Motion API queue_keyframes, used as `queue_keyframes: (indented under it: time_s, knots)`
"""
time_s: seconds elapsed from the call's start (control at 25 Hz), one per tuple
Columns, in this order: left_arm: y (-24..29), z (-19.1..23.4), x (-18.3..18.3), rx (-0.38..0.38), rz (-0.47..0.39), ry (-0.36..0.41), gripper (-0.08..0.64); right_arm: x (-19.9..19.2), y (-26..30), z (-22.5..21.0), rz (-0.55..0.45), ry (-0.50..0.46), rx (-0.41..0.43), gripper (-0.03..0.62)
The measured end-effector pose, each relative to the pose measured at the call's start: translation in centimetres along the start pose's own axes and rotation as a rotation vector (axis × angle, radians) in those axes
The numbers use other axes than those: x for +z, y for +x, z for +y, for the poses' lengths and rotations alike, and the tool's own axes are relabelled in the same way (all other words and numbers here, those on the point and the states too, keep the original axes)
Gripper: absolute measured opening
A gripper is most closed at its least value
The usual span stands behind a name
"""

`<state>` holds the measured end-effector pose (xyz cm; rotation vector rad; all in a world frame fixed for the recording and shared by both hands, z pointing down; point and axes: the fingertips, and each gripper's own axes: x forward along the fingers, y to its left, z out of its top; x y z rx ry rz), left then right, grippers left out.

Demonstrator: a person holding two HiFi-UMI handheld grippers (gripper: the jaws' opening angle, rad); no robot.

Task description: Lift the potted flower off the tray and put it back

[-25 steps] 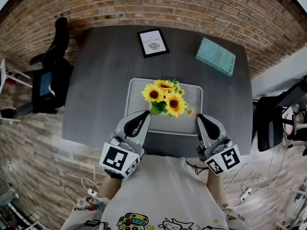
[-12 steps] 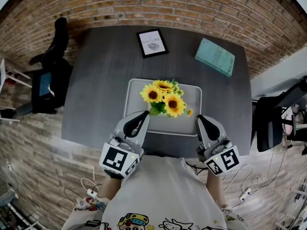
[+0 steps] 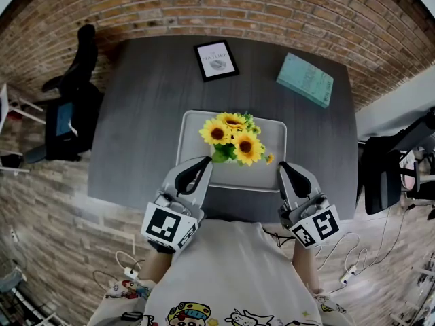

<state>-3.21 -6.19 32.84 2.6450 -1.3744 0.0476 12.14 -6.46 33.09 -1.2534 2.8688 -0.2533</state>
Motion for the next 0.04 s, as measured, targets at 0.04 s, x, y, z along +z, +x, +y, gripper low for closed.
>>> queue_keyframes:
  time_s: [0.04]
  knots:
    - [0.0,0.03,0.0,0.0,0.001,0.001,0.009,0.01,0.03,0.02,0.0,0.0,0.0,0.002]
